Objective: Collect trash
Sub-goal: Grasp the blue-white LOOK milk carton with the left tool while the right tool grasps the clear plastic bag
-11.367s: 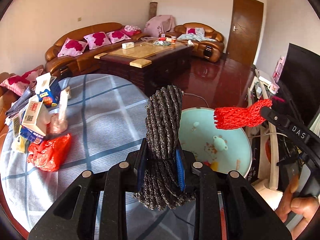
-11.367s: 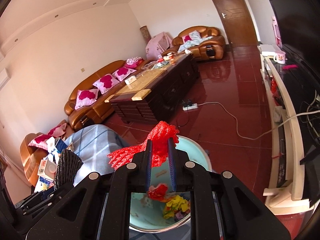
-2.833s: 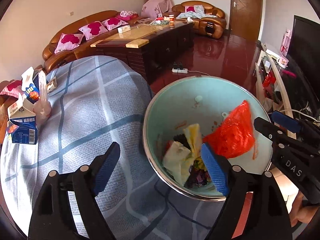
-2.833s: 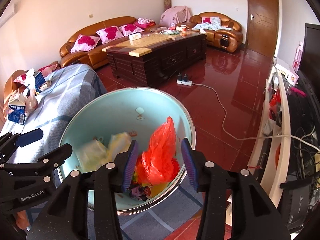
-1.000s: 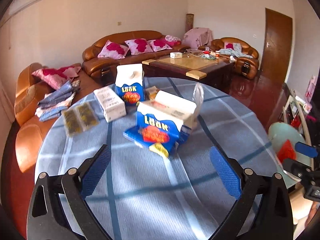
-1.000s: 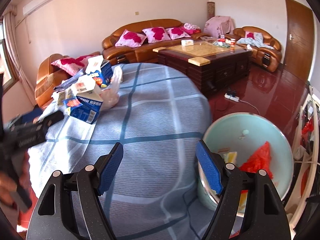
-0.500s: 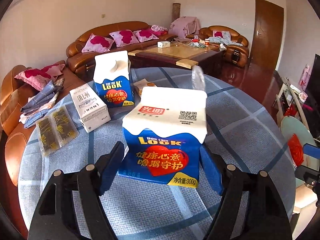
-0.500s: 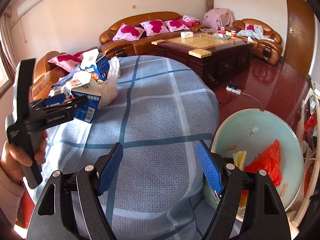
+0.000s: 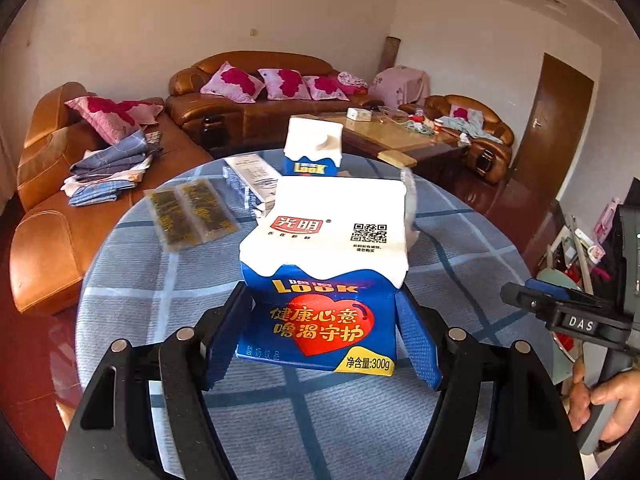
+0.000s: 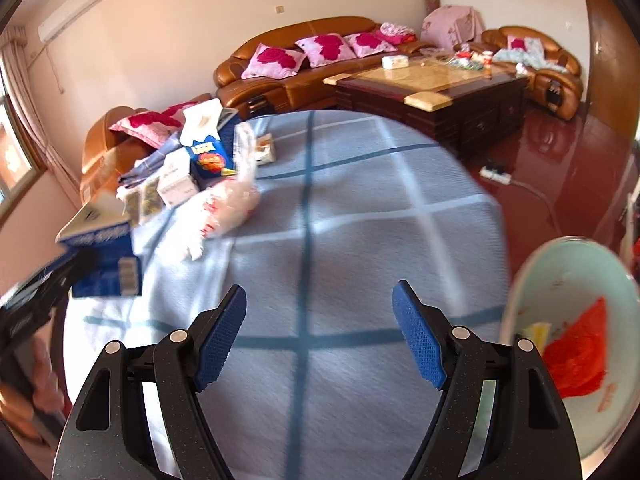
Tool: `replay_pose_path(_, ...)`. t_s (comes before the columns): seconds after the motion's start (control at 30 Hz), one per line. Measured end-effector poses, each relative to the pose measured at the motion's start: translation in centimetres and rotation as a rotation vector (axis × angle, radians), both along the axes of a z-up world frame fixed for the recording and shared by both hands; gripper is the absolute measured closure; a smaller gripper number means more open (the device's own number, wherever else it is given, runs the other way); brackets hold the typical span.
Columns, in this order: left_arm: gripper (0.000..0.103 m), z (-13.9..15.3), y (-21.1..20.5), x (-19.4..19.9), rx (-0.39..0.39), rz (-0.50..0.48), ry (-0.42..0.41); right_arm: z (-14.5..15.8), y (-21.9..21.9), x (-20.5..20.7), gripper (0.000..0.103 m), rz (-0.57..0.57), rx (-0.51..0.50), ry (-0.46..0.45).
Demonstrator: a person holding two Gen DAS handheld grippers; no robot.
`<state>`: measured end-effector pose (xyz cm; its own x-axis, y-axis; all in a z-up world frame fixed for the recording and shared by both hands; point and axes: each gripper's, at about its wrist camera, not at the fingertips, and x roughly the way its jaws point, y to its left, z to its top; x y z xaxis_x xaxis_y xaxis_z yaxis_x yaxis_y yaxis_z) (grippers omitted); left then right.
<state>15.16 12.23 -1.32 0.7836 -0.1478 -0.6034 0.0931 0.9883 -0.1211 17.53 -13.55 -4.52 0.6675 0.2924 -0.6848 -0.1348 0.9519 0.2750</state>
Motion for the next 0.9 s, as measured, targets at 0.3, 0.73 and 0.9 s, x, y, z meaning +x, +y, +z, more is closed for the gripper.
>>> replay_pose_path(0.3,0.033,-2.2,4.6,0.7,0.087,0.214,0.068,-0.1,5.5,4.6,0.027,0.009,0.113,0.047)
replay_pose_path(0.73,0.033,-2.9,5.9,1.6,0.074,0.286,0.07,-3.1,11.5,9.1,0.042,-0.015,0.072,0.141)
replay_pose_path(0.9,0.032,-3.0,5.9,1.5,0.073,0.285,0.067,-3.2,12.4,8.9,0.072,0.028,0.005,0.124)
